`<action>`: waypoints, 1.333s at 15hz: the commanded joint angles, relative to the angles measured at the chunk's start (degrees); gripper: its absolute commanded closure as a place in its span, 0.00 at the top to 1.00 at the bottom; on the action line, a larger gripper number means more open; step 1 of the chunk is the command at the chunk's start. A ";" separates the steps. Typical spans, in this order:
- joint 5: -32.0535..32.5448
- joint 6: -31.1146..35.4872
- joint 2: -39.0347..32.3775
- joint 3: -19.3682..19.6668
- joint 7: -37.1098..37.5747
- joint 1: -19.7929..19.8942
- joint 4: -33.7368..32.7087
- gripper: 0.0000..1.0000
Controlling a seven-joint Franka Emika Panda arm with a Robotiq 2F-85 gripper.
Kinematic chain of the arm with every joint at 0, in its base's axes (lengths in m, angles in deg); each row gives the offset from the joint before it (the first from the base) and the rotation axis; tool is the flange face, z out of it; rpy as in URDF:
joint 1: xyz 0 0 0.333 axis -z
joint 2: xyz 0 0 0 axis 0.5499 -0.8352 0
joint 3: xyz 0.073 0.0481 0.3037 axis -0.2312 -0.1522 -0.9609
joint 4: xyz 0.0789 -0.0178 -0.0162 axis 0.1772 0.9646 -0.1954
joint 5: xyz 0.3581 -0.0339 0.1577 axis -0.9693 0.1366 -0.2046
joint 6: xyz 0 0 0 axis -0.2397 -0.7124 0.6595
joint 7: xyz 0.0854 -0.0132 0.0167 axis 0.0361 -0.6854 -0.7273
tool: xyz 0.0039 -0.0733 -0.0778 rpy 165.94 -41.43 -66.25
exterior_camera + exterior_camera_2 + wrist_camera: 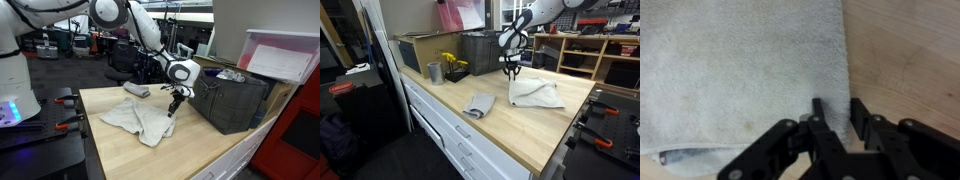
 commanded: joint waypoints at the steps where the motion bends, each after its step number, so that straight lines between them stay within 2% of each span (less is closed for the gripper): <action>1: 0.09 -0.64 2.49 -0.15 -2.38 -1.66 1.06 0.05; 2: 0.16 -0.64 2.76 -0.18 -2.46 -2.22 1.17 0.00; 7: 1.64 -1.05 3.05 0.17 -2.30 -5.78 0.83 0.00; 8: 2.38 -0.95 2.89 1.05 -1.07 -6.57 0.98 0.26; 9: 2.71 -0.95 2.95 1.47 -0.69 -6.79 1.35 0.27; 16: 6.32 -1.07 2.88 5.90 0.95 -6.43 3.56 0.78; 17: 6.33 -1.47 2.28 5.90 0.69 -6.03 3.19 0.34; 18: 6.23 -1.71 1.90 5.81 0.62 -5.76 3.05 0.39; 19: 6.09 -1.90 1.54 5.70 0.67 -5.57 2.97 0.38; 20: 5.91 -1.91 1.32 5.50 0.60 -5.41 3.04 0.30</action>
